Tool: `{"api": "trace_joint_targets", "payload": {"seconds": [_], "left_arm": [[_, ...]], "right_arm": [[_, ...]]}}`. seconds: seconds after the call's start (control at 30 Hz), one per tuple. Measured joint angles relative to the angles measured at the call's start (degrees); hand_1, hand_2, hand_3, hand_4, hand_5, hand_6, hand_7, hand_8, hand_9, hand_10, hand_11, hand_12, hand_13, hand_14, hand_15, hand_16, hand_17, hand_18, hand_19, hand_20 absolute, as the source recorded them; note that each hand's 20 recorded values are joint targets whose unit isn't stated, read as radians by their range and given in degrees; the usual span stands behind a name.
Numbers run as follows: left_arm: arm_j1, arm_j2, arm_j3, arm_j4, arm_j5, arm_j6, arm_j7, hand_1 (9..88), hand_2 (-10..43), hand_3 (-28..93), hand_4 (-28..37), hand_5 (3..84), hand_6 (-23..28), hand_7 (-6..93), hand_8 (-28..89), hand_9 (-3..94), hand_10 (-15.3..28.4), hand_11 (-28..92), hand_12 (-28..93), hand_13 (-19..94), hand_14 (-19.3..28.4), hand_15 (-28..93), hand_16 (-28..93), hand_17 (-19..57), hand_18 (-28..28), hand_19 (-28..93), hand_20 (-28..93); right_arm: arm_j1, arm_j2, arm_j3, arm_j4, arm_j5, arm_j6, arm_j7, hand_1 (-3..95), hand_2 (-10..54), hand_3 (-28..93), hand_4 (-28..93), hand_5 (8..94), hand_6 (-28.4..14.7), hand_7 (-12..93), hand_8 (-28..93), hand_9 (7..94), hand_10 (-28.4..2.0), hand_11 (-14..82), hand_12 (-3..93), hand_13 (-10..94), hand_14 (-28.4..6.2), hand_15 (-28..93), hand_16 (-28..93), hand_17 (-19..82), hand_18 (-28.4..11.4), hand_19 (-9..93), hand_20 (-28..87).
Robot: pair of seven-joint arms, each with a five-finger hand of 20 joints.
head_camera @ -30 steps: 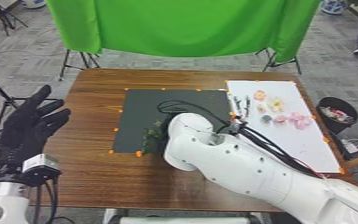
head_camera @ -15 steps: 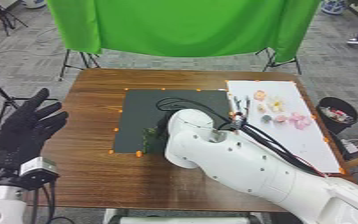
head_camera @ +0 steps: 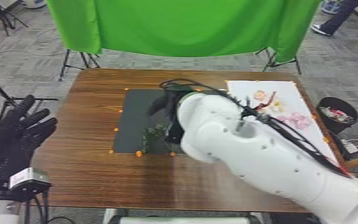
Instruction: Arrange flowers
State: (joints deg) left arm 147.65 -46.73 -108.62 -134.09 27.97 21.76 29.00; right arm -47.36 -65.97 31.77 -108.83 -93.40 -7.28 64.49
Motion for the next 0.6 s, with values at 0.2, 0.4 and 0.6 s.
{"api": "trace_joint_targets", "payload": {"seconds": [0.2,0.4,0.6], "left_arm": [[-0.3,1.82,1.09,0.08,-0.7,0.33,0.37,28.9,7.1,62,-21.3,33.6,7.6,7.7,-7,30.2,18.7,25,12,21,27.3,55,-12,-7.9,27.4,51,2],[-0.4,3.43,1.99,0.25,-2.03,0.87,2.29,28.9,7.2,62,-21.2,33.6,7.5,7.7,-7,30.4,18.7,25,12,21,27.2,54,-12,-7.9,27.4,51,2],[-1.3,4.13,2.61,0.64,-2.35,0.93,2.63,28.8,7.2,62,-21.2,33.5,7.6,8.1,-7,30.1,18.7,25,12,21,27.1,55,-12,-8.1,27.4,51,2]], "right_arm": [[5.6,8.0,-1.6,4.3,2.9,0.9,0.3,35.1,-4.1,67,-19,58.8,-12.8,11,-7,75.5,-21.6,20.6,15.4,85,-10.4,52,13,72,-4.0,93,-22],[8.4,13.2,-2.5,13.9,5.2,1.3,2.3,35.1,-4.2,67,-19,57.3,-12.5,11,-7,75.1,-21.6,20.3,15.2,85,-10.7,51,12,71,-4.1,93,-20],[8.6,15.6,-3.2,17.4,6.0,1.1,4.2,35.0,-4.3,67,-19,56.8,-12.3,11,-7,74.9,-21.8,19.8,15.1,85,-10.8,51,12,71,-4.0,93,-22]]}}
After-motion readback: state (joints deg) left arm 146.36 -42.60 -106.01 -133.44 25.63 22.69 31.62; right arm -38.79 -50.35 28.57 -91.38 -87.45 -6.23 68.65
